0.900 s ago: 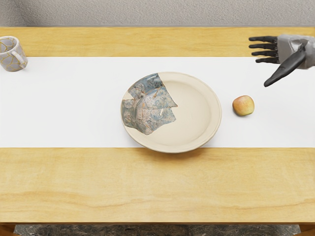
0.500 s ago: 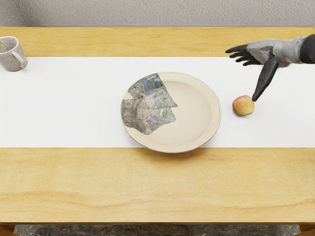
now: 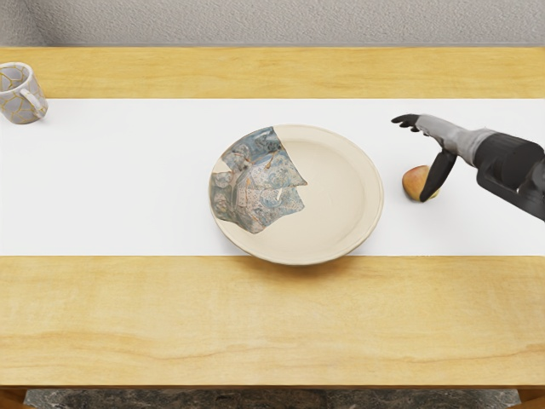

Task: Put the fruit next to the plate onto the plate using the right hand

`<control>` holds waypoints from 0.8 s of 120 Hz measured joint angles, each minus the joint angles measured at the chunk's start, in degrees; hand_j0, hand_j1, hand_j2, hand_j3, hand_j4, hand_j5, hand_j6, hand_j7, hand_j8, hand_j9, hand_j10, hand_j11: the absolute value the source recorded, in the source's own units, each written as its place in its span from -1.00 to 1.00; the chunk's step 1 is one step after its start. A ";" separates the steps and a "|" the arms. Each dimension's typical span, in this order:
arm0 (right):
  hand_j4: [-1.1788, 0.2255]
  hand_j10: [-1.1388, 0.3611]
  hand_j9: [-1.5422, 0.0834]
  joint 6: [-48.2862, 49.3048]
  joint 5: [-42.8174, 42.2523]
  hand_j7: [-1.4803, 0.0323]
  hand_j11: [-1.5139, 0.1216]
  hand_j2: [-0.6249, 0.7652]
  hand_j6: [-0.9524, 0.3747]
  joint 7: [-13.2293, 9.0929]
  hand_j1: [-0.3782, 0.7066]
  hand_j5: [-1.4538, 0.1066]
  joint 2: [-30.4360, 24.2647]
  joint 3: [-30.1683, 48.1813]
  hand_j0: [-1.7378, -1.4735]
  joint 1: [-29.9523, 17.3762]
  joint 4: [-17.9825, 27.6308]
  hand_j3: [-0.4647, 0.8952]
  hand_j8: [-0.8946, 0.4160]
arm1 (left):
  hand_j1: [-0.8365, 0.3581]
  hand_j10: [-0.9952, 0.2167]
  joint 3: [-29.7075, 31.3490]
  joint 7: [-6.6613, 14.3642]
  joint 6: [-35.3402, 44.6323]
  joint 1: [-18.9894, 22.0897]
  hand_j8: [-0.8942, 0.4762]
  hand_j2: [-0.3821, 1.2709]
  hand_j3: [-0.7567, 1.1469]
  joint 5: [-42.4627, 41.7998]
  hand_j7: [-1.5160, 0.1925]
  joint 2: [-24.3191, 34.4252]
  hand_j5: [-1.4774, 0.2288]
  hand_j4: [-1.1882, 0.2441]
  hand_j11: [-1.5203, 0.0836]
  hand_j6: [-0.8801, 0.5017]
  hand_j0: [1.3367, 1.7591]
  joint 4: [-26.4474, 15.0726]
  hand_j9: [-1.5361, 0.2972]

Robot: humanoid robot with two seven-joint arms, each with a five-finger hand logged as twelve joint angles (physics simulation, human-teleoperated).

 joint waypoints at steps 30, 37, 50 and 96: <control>0.35 0.21 0.54 -0.92 -0.73 0.57 0.49 -0.16 0.08 4.87 -0.45 0.49 2.08 -2.12 -0.40 -1.74 -6.94 -0.32 0.01 | 0.52 0.26 0.00 0.00 0.00 0.00 -0.03 -0.48 -0.21 0.00 0.42 0.00 0.38 0.34 0.52 -0.06 0.52 -0.01 0.35; 0.33 0.19 0.51 -0.97 -0.74 0.54 0.47 -0.17 0.06 5.74 -0.41 0.46 1.99 -2.21 -0.40 -2.26 -7.53 -0.32 -0.01 | 0.52 0.26 0.00 0.00 0.00 0.00 -0.03 -0.48 -0.21 0.00 0.42 0.00 0.38 0.34 0.52 -0.06 0.52 -0.01 0.35; 0.28 0.14 0.45 -1.01 -0.74 0.48 0.41 -0.18 0.01 6.58 -0.34 0.40 2.04 -2.30 -0.40 -2.99 -8.47 -0.32 -0.07 | 0.52 0.26 0.00 0.00 0.00 0.00 -0.03 -0.48 -0.21 0.00 0.42 0.00 0.38 0.34 0.52 -0.06 0.52 0.00 0.35; 0.12 0.00 0.27 -0.97 -0.12 0.29 0.23 -0.18 -0.16 6.95 -0.11 0.21 2.45 -2.32 -0.39 -3.48 -9.02 -0.32 -0.20 | 0.52 0.26 0.00 0.00 0.00 0.00 -0.03 -0.48 -0.21 0.00 0.42 0.00 0.38 0.34 0.52 -0.06 0.52 -0.01 0.35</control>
